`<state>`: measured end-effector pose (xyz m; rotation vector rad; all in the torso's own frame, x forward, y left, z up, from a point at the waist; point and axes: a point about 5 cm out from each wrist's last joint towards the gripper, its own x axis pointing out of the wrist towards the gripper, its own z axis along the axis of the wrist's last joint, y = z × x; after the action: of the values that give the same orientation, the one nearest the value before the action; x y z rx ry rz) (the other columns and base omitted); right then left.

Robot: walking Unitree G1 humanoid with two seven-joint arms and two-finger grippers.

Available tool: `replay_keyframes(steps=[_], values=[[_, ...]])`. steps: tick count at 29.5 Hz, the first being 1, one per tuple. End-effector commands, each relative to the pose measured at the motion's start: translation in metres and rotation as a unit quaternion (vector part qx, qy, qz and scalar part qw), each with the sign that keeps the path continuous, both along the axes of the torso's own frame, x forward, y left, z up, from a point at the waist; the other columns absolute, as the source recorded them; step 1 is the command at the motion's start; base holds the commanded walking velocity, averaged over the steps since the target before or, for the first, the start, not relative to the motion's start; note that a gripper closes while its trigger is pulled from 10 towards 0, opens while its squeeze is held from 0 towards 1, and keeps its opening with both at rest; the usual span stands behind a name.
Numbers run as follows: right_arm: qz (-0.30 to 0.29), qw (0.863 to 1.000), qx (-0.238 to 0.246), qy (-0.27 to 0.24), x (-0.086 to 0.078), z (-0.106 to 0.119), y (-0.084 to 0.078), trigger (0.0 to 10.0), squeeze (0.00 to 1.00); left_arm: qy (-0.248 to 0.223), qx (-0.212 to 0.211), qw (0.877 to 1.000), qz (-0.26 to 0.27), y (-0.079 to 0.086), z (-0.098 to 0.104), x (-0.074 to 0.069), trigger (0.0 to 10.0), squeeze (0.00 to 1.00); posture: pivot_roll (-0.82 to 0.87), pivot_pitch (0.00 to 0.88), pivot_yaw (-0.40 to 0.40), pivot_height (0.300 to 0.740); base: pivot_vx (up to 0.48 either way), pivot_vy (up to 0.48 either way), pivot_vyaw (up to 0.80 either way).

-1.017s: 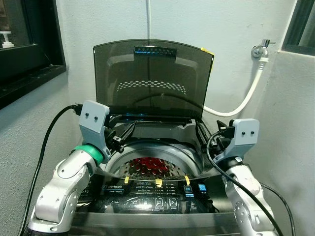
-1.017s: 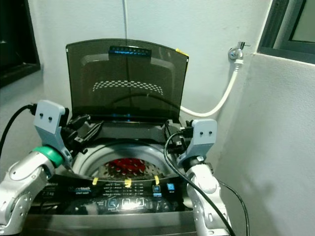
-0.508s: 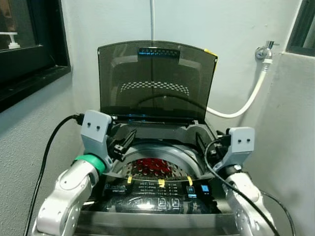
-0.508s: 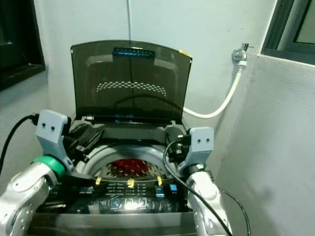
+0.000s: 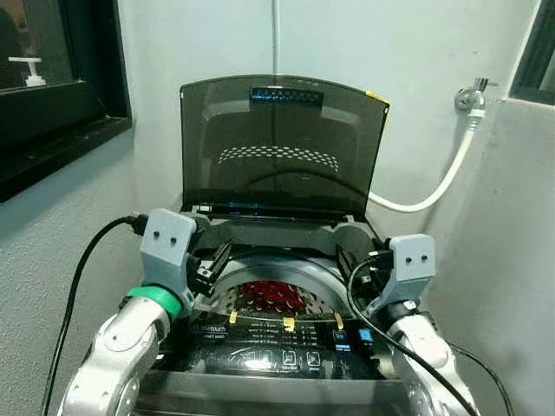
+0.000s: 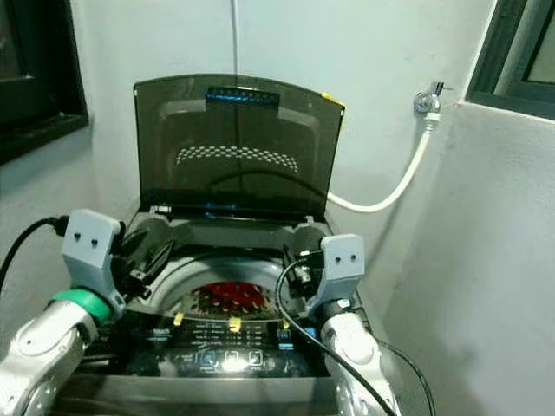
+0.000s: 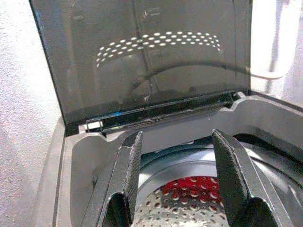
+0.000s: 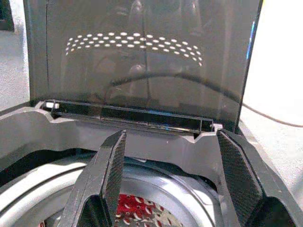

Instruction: Clothes washing

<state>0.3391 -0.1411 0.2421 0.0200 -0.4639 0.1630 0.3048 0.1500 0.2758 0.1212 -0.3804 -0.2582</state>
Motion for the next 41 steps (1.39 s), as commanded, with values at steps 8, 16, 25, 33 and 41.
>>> replay_keyframes(steps=[8, 16, 25, 33, 41], values=[[-0.017, 0.999, 0.026, -0.019, 0.003, 0.005, -0.003, 10.0, 0.0, -0.007, -0.011, 0.999, 0.039, 0.011, 0.0, 0.007, 10.0, 0.0, 0.11, 0.003, -0.009, 0.74, 0.0, 0.0, 0.0], [-0.019, 0.999, 0.034, -0.016, 0.003, 0.003, -0.005, 10.0, 0.0, -0.009, -0.013, 0.999, 0.045, 0.011, 0.0, 0.009, 10.0, 0.0, 0.11, 0.012, -0.009, 0.74, 0.0, 0.0, 0.0], [-0.019, 0.999, 0.037, -0.02, 0.004, 0.005, -0.004, 10.0, 0.0, -0.015, -0.012, 0.999, 0.04, 0.007, 0.003, 0.011, 10.0, 0.0, 0.1, 0.017, -0.006, 0.74, 0.0, 0.0, 0.0], [-0.018, 0.999, 0.035, -0.022, 0.004, 0.006, -0.003, 10.0, 0.0, -0.024, -0.01, 0.999, 0.028, 0.002, 0.009, 0.014, 10.0, 0.0, 0.1, 0.013, -0.002, 0.74, 0.0, 0.0, 0.0], [-0.017, 0.999, 0.034, -0.022, 0.005, 0.006, -0.003, 10.0, 0.0, -0.025, -0.006, 1.0, 0.018, -0.001, 0.009, 0.013, 10.0, 0.0, 0.1, 0.01, -0.003, 0.74, 0.0, 0.0, 0.0]])
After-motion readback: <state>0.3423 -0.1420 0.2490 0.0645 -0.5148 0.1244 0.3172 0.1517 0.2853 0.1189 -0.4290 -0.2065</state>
